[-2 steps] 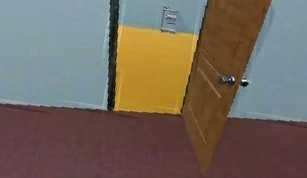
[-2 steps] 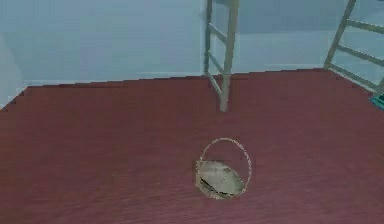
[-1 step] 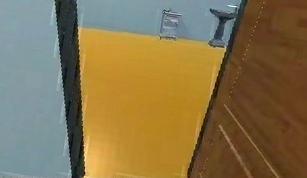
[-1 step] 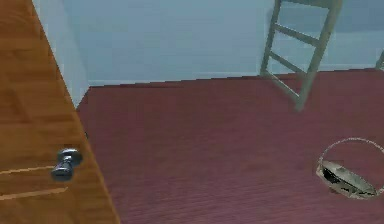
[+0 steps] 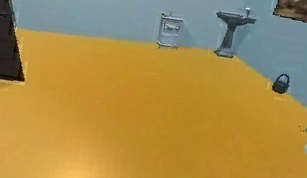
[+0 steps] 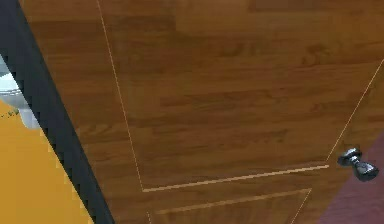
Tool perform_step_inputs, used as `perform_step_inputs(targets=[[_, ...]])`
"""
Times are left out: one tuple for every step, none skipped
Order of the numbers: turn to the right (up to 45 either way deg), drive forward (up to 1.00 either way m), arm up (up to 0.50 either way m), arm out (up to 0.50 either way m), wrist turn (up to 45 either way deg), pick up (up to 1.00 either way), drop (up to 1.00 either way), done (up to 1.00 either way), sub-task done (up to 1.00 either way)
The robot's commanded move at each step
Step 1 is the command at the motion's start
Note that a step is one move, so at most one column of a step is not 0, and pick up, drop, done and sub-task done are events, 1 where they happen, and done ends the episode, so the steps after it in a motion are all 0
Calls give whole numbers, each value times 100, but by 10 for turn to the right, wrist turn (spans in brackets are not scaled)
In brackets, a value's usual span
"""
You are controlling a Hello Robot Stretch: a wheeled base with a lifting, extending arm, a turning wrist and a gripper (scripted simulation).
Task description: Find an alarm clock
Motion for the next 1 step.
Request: perform_step_inputs(targets=[[-120,0,0,0,0,0,0,0,0]])
